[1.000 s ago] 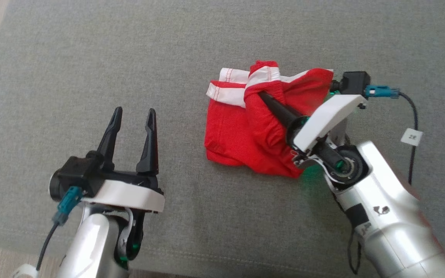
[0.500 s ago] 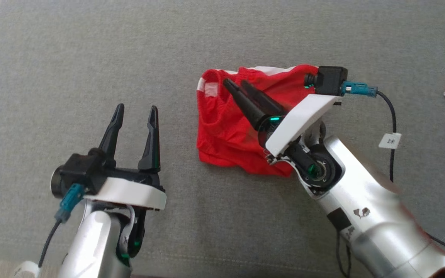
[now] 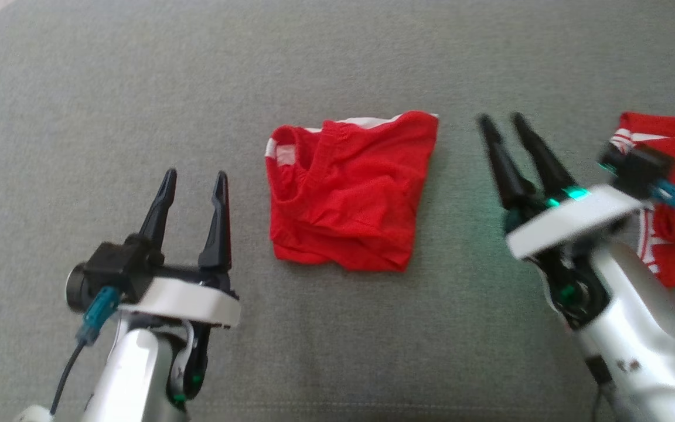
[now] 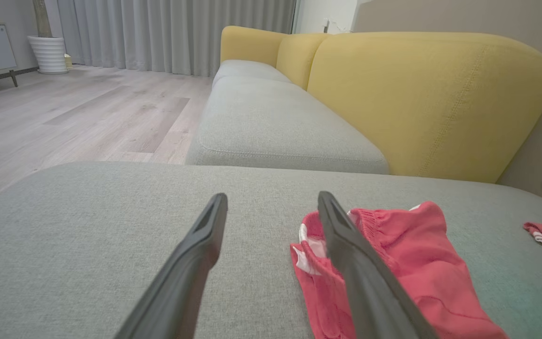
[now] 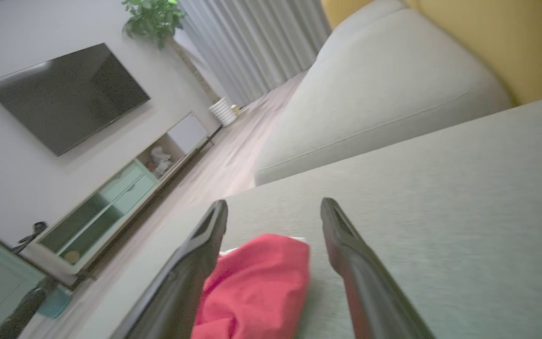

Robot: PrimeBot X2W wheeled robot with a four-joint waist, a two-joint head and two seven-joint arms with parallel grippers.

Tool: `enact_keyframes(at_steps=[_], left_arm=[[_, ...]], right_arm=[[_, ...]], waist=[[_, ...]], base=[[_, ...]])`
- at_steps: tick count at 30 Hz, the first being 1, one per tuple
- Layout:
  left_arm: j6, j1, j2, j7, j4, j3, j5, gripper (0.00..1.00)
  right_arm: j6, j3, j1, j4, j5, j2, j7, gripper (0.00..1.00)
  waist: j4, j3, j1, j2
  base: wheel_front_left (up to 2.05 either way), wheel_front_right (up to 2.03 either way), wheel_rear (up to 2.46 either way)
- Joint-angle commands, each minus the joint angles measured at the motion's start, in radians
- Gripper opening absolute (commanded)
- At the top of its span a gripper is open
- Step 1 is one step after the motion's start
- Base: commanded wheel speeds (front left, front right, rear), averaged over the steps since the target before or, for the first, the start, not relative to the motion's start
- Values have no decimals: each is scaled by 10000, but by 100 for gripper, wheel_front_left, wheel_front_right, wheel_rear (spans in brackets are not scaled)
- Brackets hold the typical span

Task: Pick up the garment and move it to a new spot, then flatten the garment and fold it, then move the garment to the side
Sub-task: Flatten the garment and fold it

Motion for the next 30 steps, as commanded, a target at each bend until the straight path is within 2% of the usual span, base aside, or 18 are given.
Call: enact_keyframes(at_steps=[1, 4, 5, 8, 19, 21, 30], left_arm=[[46, -17, 216, -122, -260, 383, 52, 100], [98, 155, 309, -122, -280, 475, 35, 100], [126, 260, 380, -122, -293, 533, 14, 100], [176, 393, 472, -111, -326, 605, -18, 100], [300, 845, 702, 89, -503, 683, -132, 100], [357, 1040, 752, 166, -641, 632, -113, 100], [486, 1705, 932, 368, -914, 517, -55, 100]], right_arm=[[67, -115, 196, -411, -148, -20, -145, 100], [67, -926, 928, -593, -594, -148, -196, 100], [67, -1421, 1372, -804, -1031, -182, -232, 100], [67, -2056, 1928, -1269, -1774, -73, -246, 100], [67, -3618, 3435, -3441, -4362, 760, 706, 100], [67, -4042, 3889, -4091, -5324, 981, 996, 100], [67, -4134, 4716, -4778, -6325, 1258, 1387, 100]], waist=[[-160, -152, 0, 0], [-333, -313, 0, 0], [-428, -386, 0, 0], [-560, -484, 0, 0], [-768, -944, 0, 0], [-781, -1111, 0, 0], [-820, -1573, 0, 0]], base=[[0, 0, 0], [0, 0, 0], [0, 0, 0], [0, 0, 0], [0, 0, 0], [0, 0, 0], [0, 0, 0]])
